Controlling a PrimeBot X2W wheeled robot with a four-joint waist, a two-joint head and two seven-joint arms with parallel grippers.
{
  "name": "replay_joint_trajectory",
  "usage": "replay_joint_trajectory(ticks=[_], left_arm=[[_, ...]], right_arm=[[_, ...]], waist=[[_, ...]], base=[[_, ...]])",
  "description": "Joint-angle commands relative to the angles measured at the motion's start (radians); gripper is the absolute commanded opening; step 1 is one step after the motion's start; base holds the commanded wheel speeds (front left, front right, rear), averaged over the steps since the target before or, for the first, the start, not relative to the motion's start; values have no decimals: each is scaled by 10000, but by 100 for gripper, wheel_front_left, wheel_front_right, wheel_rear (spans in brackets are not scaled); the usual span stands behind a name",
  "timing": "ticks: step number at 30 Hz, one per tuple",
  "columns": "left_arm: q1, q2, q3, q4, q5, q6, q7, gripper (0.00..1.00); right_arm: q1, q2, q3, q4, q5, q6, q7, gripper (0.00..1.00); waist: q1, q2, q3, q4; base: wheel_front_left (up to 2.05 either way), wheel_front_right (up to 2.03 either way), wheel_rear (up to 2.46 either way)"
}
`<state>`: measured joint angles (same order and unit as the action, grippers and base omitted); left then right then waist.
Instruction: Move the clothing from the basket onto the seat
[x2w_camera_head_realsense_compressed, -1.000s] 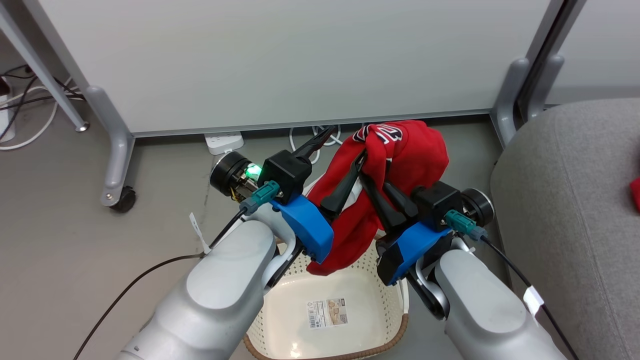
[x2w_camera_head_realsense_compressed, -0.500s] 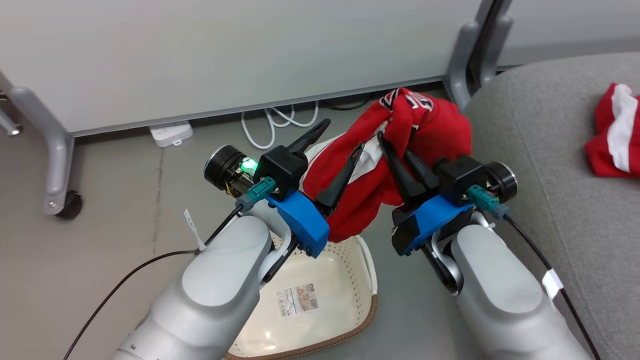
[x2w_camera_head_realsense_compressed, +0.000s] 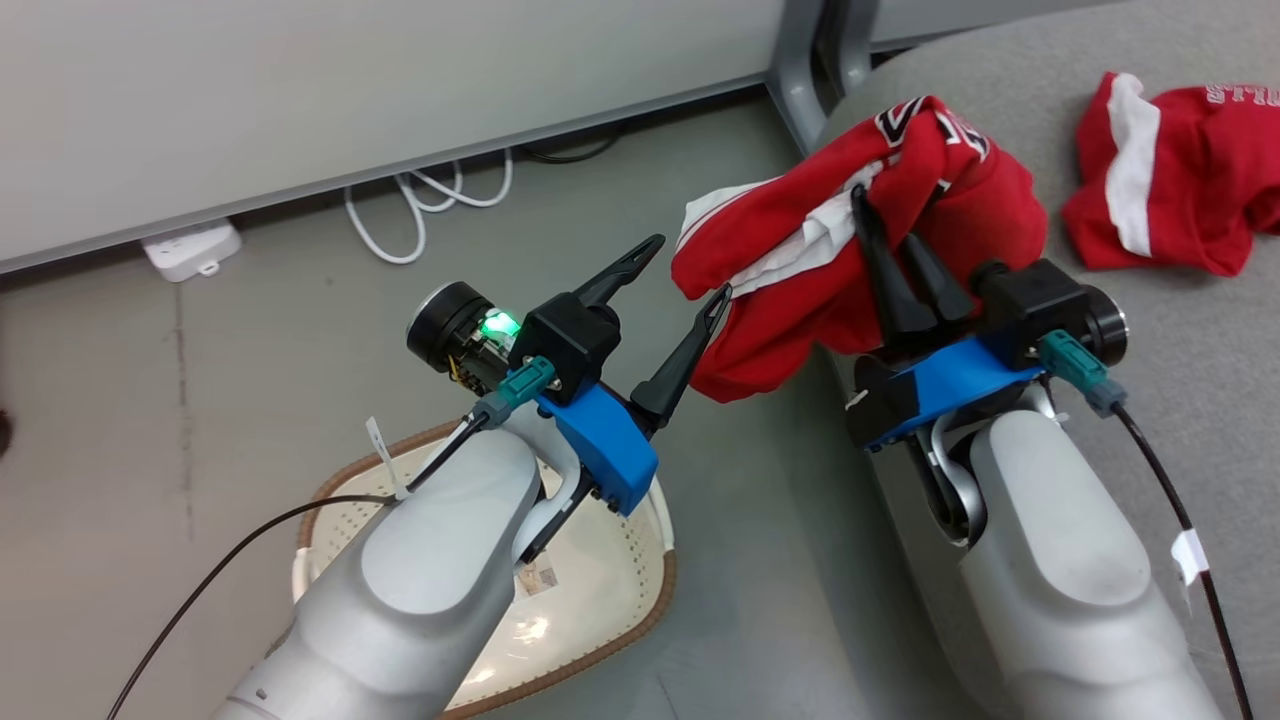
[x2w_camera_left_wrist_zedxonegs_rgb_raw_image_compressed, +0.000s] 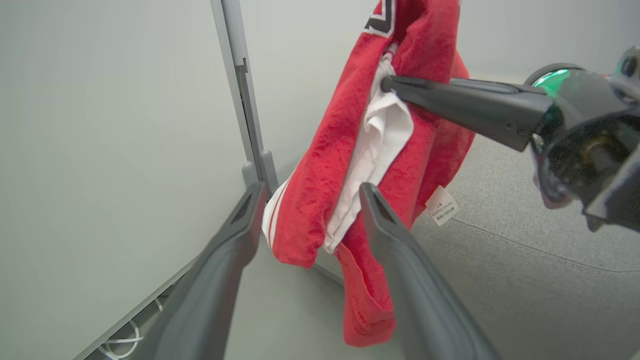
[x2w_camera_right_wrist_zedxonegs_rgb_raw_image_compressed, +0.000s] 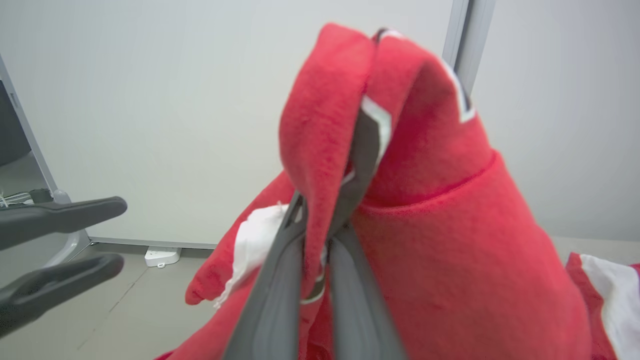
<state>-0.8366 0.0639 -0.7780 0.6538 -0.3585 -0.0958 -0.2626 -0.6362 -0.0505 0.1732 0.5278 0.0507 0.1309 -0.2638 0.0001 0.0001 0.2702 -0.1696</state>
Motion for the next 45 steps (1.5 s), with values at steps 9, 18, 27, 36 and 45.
replay_joint_trajectory(ticks=[9, 18, 27, 36, 45], left_arm=[[-66, 112, -198, -157, 220, -101, -33, 100], [-13, 123, -528, -86, 298, -200, -31, 100], [-24, 68, -876, -21, 286, -236, -31, 100], [-78, 58, -1031, -9, 222, -253, -33, 100], [-148, 65, -971, -160, 174, -179, -31, 100]], right_arm=[[500, 7, -966, -842, -268, -4, -8, 0], [1158, 2, -1676, -1561, -268, -5, -10, 0], [2135, 4, -2265, -2131, -196, -5, -9, 0], [2649, 3, -2458, -2373, -195, -5, -9, 0], [1999, 4, -2404, -2682, -411, -4, -11, 0]], waist=[[-1, -1, 545, -1091], [-1, -1, 862, -1973], [-1, -1, 1047, -2443], [-1, -1, 1093, -2472], [-1, -1, 1212, -2317]], base=[[0, 0, 0], [0, 0, 0], [0, 0, 0], [0, 0, 0], [0, 0, 0]])
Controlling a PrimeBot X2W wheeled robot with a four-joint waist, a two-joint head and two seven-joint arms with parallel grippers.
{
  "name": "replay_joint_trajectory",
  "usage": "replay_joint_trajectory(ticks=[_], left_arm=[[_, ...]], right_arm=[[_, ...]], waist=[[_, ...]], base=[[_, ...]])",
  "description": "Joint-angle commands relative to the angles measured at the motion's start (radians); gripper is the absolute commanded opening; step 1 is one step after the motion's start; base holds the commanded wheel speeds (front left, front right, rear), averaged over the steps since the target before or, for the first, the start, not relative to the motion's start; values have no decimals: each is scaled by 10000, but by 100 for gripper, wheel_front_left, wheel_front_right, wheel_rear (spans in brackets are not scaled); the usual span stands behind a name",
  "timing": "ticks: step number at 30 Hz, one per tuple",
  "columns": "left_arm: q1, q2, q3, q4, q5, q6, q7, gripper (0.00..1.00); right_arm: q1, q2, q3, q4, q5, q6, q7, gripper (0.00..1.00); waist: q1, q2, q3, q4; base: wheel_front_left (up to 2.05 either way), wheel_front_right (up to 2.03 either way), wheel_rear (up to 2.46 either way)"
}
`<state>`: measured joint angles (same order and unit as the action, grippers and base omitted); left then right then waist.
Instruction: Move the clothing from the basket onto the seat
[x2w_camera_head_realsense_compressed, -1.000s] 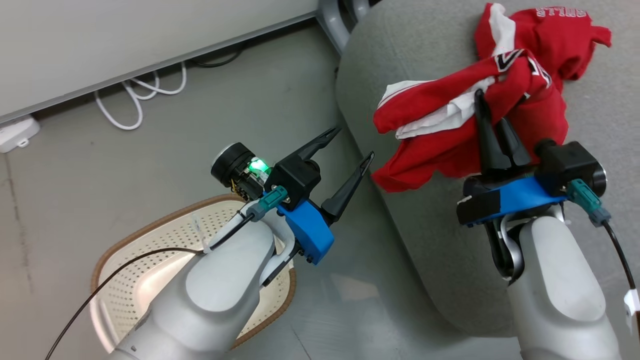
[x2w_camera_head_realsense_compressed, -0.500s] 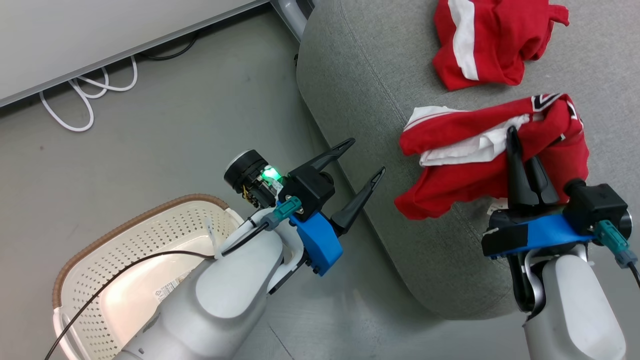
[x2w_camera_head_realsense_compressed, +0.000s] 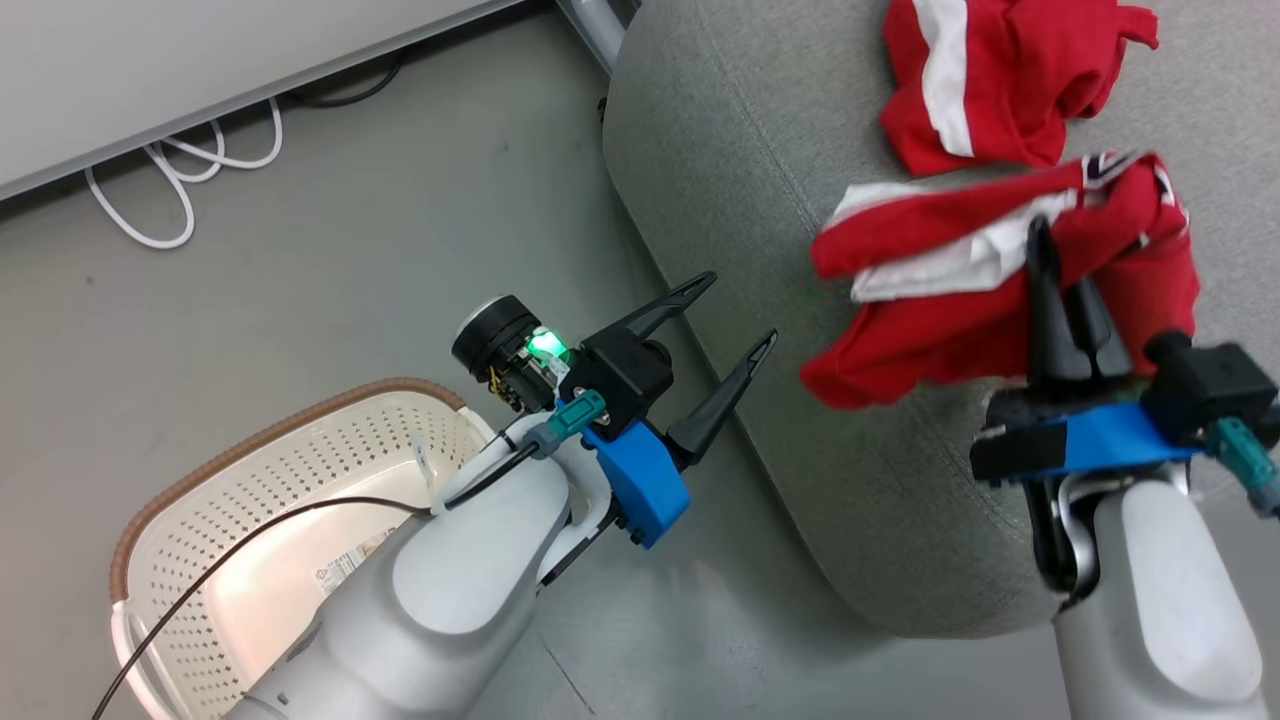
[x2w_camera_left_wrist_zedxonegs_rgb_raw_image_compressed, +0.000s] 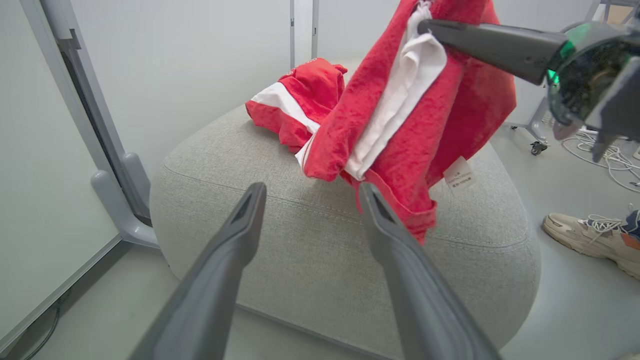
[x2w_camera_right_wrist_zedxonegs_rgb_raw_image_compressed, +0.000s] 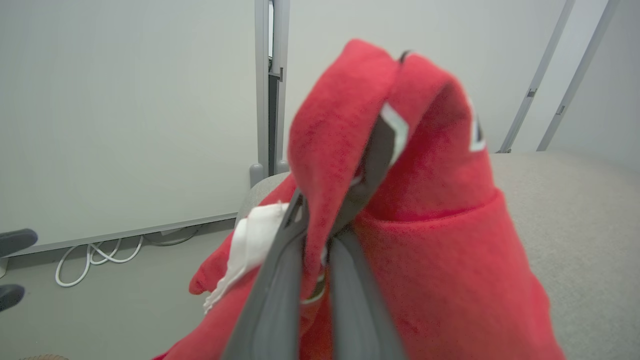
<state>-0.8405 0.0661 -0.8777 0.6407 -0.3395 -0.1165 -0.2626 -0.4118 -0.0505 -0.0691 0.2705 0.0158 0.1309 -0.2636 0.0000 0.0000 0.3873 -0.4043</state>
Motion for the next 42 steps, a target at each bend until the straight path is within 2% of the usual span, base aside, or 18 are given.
replay_joint_trajectory(ticks=[1, 6, 10, 20, 25, 30, 36, 42], left_arm=[[-126, 56, 26, -64, -9, 34, -33, 100], [-254, 144, -24, -194, 52, 47, -21, 100], [-486, 207, -58, -331, 76, 46, 23, 100], [-1197, 580, -149, -965, 349, 67, 298, 100], [-1574, 867, -112, -1358, 469, 113, 459, 100], [-1847, 998, -103, -1684, 526, 183, 556, 100], [-1960, 1077, -118, -1932, 516, 233, 572, 100], [-1974, 1194, -135, -2015, 462, 281, 570, 100]], right_arm=[[-376, 4, 52, -143, -121, -4, -11, 0], [-1362, -221, -7, -408, -463, -5, -11, 0], [-2416, -708, -363, -666, -447, -5, -11, 0], [-4976, -2604, -2470, -1034, -290, -5, -10, 0], [-5827, -3610, -3248, -508, -189, -5, -10, 0], [-6200, -4363, -3763, 621, -244, -5, -11, 0], [-5981, -4502, -4200, 1719, -415, -5, -10, 0], [-5628, -4076, -4283, 2625, -623, -5, -10, 0]], waist=[[0, 0, 93, 54], [0, 0, 508, 244], [0, 0, 1024, 510], [0, 0, 2803, 1291], [0, 0, 3672, 1528], [0, 0, 4262, 1745], [0, 0, 4518, 1863], [0, 0, 4615, 1848]], base=[[0, 0, 0], [0, 0, 0], [0, 0, 0], [0, 0, 0], [0, 0, 0], [0, 0, 0], [0, 0, 0], [0, 0, 0]])
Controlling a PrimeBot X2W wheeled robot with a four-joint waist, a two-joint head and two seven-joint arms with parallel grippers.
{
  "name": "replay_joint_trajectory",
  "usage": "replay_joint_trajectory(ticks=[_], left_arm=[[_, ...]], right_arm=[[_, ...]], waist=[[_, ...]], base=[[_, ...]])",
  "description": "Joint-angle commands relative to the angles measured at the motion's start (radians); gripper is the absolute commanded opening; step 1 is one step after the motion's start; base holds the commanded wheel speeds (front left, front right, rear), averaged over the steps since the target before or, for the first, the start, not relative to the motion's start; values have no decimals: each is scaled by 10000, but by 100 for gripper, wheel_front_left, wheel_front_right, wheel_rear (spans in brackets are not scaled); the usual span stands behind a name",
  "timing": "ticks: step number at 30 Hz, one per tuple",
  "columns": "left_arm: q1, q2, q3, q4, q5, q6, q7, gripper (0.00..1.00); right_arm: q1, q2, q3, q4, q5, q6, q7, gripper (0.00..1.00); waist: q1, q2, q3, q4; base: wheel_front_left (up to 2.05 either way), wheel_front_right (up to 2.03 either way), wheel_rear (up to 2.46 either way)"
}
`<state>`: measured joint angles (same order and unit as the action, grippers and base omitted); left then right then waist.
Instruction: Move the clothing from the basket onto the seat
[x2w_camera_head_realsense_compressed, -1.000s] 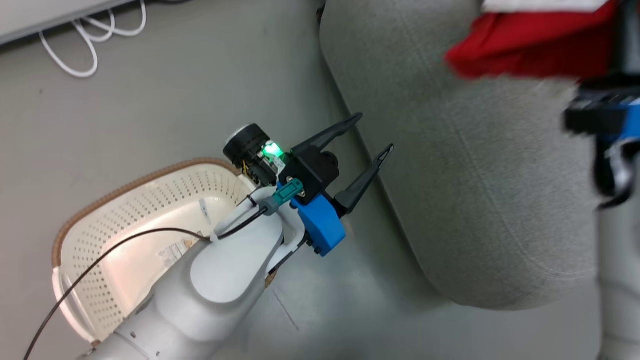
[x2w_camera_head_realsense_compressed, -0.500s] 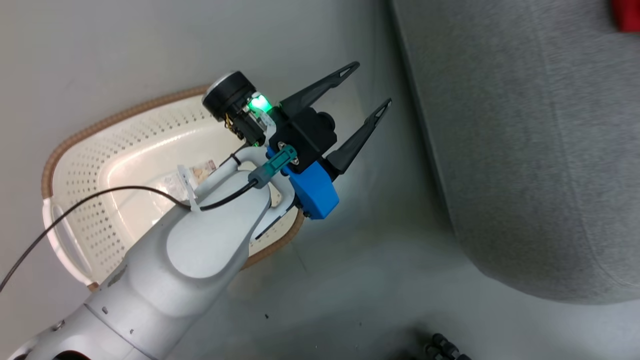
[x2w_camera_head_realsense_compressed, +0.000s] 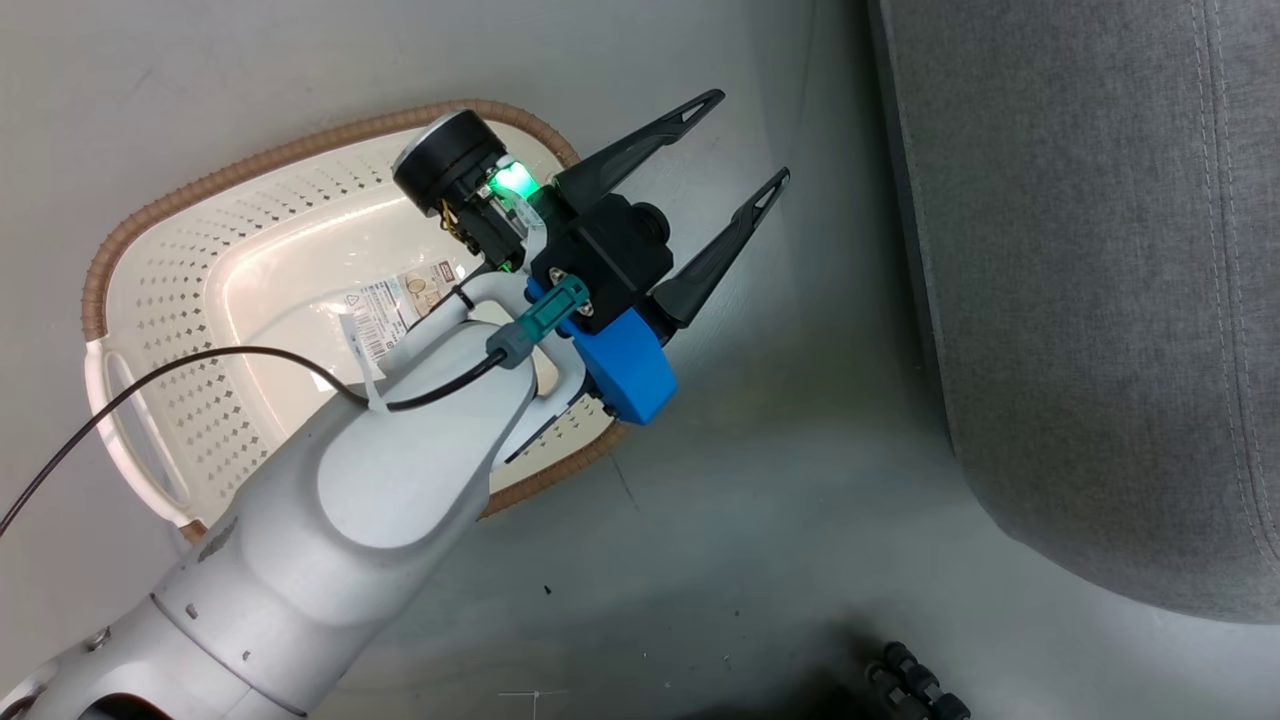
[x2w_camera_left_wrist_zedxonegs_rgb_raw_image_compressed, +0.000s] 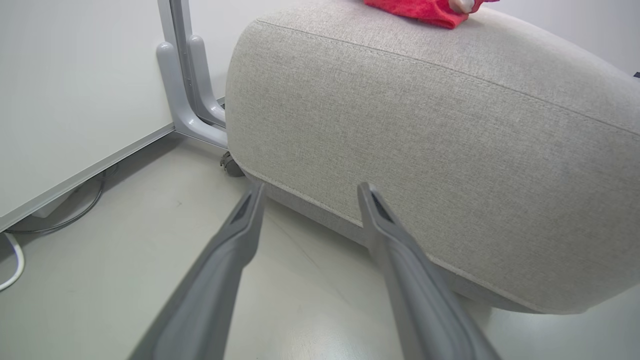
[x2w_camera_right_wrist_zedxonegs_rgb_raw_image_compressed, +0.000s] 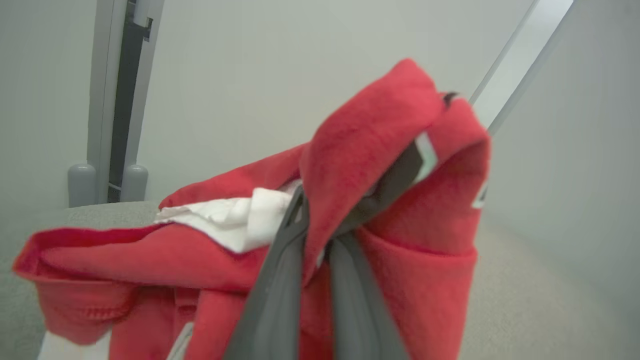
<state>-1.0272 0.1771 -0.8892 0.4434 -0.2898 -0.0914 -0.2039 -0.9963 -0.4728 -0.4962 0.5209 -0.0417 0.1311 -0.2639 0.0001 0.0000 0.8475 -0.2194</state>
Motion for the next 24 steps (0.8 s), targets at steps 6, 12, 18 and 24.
replay_joint_trajectory(ticks=[6, 12, 18, 24], left_arm=[[-132, 170, -41, -47, -79, 73, 20, 100], [-54, 264, -32, 4, -146, 154, 6, 100], [246, 223, -43, 126, -290, 224, -162, 100], [586, 114, 29, 346, -530, 290, -372, 100]], right_arm=[[346, 565, -124, 721, -306, -7, -4, 0], [572, 820, -230, 641, -341, -7, -4, 100], [1506, 1222, -320, 17, -312, -7, -4, 100], [2679, 1514, -170, -529, -362, -7, -6, 100]], waist=[[-1, 0, 58, -1], [-1, 0, -135, -113], [-1, 0, -736, -232], [-1, 0, -1603, -203]], base=[[0, 0, 0], [0, 0, 0], [0, 0, 0], [0, 0, 0]])
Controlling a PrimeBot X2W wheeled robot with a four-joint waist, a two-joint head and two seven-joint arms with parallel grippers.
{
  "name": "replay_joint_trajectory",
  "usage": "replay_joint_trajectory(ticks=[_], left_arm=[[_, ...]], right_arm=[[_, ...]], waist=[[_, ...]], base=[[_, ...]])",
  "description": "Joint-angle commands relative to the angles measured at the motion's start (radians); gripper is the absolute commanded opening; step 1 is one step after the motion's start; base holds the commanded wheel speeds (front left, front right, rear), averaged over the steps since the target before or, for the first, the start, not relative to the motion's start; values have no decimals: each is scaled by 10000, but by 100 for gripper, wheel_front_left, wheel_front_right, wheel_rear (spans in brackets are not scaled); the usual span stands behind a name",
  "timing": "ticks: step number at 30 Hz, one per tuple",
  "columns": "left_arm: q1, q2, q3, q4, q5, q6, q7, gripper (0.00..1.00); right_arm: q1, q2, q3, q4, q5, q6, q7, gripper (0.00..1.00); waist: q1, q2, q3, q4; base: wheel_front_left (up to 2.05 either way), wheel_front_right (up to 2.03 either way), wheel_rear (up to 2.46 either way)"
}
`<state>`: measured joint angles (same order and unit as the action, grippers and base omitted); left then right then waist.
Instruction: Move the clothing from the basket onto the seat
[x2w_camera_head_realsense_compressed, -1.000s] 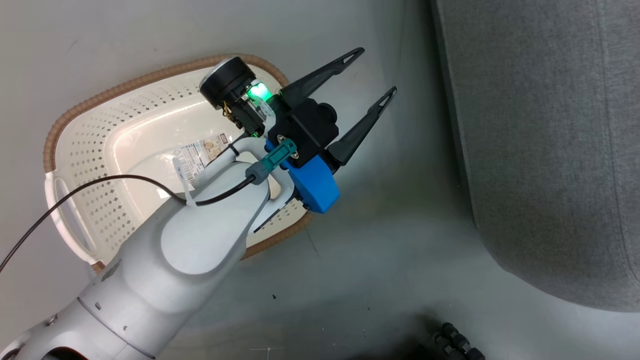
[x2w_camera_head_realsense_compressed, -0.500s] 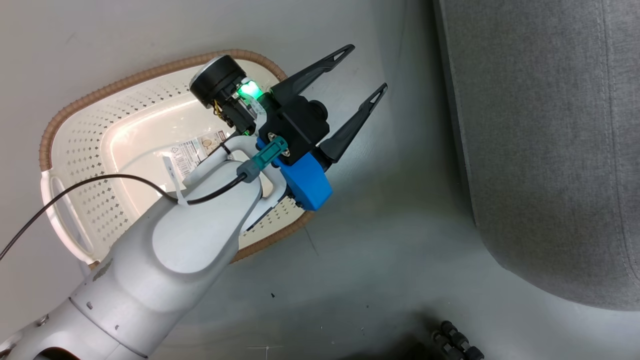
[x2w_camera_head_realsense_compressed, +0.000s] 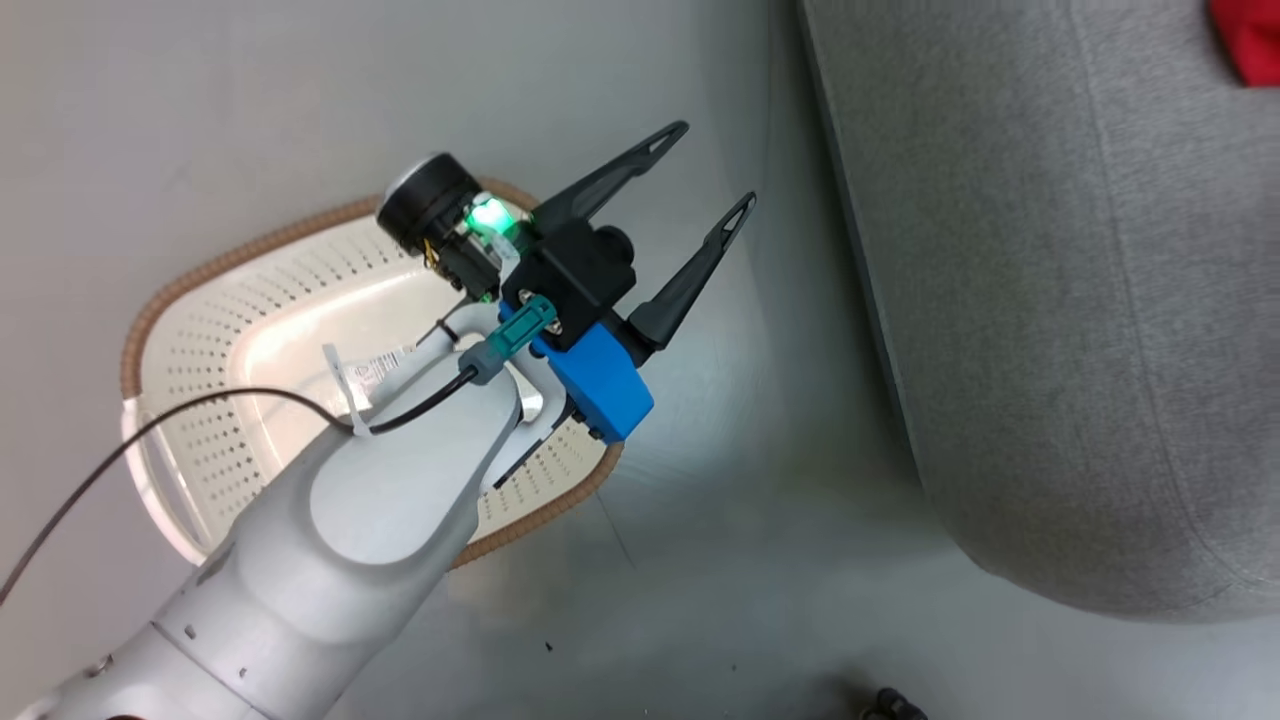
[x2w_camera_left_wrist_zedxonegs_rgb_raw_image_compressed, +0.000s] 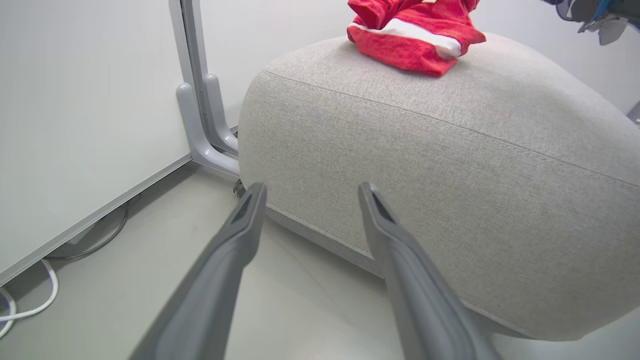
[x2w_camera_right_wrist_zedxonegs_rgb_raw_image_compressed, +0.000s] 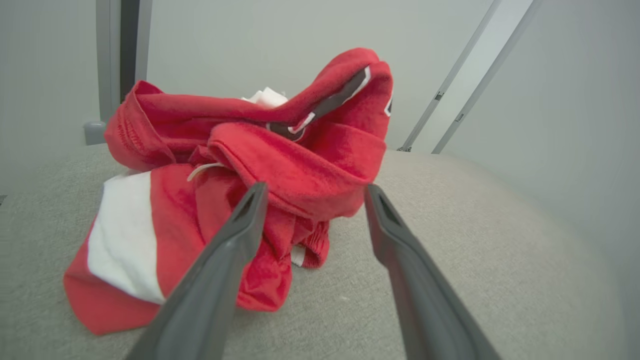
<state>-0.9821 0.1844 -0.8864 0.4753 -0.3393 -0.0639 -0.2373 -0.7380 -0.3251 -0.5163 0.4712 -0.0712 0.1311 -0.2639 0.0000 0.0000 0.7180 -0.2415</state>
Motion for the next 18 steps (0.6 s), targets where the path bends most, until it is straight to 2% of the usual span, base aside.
replay_joint_trajectory(ticks=[1, 11, 18], left_arm=[[196, 21, 30, 71, -73, 42, -75, 100], [1171, -197, 736, 336, -619, 389, -293, 100], [2358, -145, 2149, -316, -691, 792, -288, 100]], right_arm=[[242, 91, 75, -160, -56, -7, -6, 100], [1452, 514, 1042, -1365, -14, -7, -4, 100], [2192, 763, 2185, -1766, 120, -6, -5, 100]], waist=[[0, 0, -474, 30], [0, 0, -2250, 332], [0, 0, -3542, 935]], base=[[0, 0, 0], [0, 0, 0], [0, 0, 0]])
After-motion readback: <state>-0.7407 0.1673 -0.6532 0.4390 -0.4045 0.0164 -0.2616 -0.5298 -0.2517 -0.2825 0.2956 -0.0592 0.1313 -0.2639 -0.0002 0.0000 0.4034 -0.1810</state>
